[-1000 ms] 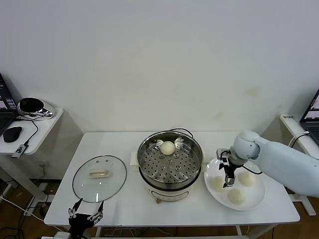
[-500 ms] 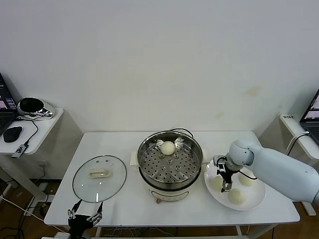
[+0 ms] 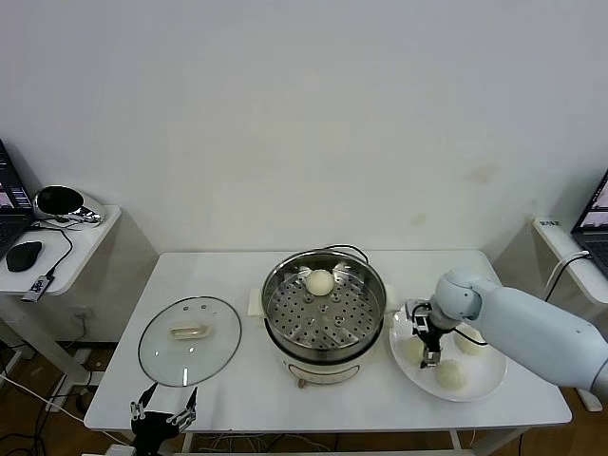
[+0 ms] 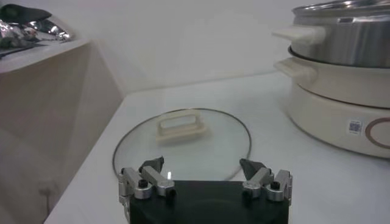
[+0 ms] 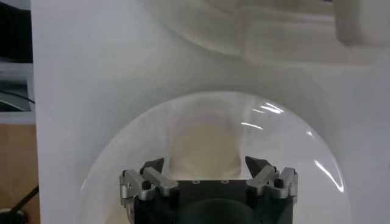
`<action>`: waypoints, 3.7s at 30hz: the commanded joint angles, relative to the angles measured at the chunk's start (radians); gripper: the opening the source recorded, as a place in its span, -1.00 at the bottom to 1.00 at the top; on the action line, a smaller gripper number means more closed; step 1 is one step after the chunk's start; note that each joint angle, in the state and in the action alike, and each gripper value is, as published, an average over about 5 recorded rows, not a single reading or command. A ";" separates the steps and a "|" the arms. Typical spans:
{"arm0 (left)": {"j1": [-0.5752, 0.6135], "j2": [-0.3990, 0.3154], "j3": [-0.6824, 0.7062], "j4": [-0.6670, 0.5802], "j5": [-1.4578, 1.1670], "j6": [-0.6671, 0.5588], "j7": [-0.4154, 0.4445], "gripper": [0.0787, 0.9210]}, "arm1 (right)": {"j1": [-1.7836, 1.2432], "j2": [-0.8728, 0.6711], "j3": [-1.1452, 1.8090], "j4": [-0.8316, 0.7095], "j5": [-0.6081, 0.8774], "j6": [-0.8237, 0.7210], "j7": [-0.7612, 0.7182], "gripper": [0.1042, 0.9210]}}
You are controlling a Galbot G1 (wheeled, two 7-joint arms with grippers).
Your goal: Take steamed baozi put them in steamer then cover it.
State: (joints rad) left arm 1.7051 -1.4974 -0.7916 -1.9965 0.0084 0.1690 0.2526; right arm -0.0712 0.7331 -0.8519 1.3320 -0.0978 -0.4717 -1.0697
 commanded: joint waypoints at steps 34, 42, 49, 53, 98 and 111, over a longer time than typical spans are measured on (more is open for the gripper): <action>-0.024 0.035 0.002 -0.049 -0.007 0.011 0.006 0.77 | 0.870 0.129 -0.419 0.128 0.521 -0.093 -0.117 0.36; -0.018 0.016 -0.003 -0.079 -0.002 0.020 0.004 0.77 | 0.773 0.329 -0.409 0.080 0.537 -0.128 -0.083 0.36; -0.014 -0.003 -0.010 -0.103 -0.004 0.018 0.004 0.77 | 0.694 0.468 -0.413 -0.015 0.503 -0.135 -0.065 0.36; -0.014 -0.010 -0.009 -0.110 -0.006 0.018 0.004 0.77 | 0.658 0.515 -0.414 -0.064 0.481 -0.133 -0.061 0.36; -0.019 -0.017 -0.007 -0.116 -0.034 0.022 0.006 0.77 | 0.617 0.456 -0.301 -0.023 0.441 -0.131 -0.053 0.76; -0.014 -0.011 0.004 -0.118 -0.031 0.029 0.012 0.77 | 0.716 -0.100 -0.266 0.208 0.303 0.004 -0.168 0.76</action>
State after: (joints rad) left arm 1.6887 -1.5092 -0.7895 -2.1188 -0.0235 0.1971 0.2630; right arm 0.5979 0.9582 -1.1454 1.4100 0.2886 -0.5353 -1.1855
